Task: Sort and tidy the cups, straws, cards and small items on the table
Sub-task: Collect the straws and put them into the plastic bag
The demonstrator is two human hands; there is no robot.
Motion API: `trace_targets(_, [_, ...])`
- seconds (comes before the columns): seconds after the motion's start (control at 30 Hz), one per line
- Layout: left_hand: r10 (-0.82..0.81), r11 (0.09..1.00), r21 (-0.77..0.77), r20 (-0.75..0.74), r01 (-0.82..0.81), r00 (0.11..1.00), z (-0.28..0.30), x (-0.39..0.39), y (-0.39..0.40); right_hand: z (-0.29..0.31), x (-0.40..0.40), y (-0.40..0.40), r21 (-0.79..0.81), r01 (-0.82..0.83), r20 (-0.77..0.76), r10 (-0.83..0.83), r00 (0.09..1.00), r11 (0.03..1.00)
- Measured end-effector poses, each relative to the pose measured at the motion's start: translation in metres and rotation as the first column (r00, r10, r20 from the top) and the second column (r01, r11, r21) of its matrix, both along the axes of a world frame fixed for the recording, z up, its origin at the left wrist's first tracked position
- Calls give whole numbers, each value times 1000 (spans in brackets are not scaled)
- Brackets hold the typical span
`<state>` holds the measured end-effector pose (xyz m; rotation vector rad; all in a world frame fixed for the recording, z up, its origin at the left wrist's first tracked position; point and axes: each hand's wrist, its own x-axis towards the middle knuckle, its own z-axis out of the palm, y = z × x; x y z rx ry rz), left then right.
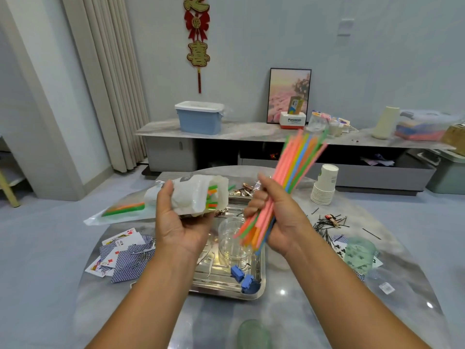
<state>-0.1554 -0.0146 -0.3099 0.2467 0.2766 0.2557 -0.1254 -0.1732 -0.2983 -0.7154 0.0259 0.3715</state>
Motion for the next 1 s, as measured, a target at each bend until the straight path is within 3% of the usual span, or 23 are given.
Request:
trace_targets(0.07, [0, 1000, 11, -10, 0, 1000, -2, 0, -4, 6, 2, -2, 262, 49, -83, -28, 996, 964])
trace_targets(0.13, [-12, 1000, 27, -24, 13, 1000, -6, -1, -12, 9, 4, -3, 389, 88, -106, -50, 993, 917])
trace_targets(0.3, [-55, 996, 61, -60, 59, 997, -13, -1, -32, 9, 5, -6, 370, 175, -63, -163, 985, 913])
trace_targets(0.67, [-14, 1000, -1, -33, 14, 999, -14, -5, -47, -2, 6, -2, 308, 367, -161, -332, 929, 878])
trace_targets(1.0, [10, 986, 167, -97, 6, 995, -12, -7, -47, 8, 4, 1, 376, 370, -131, -347, 929, 849])
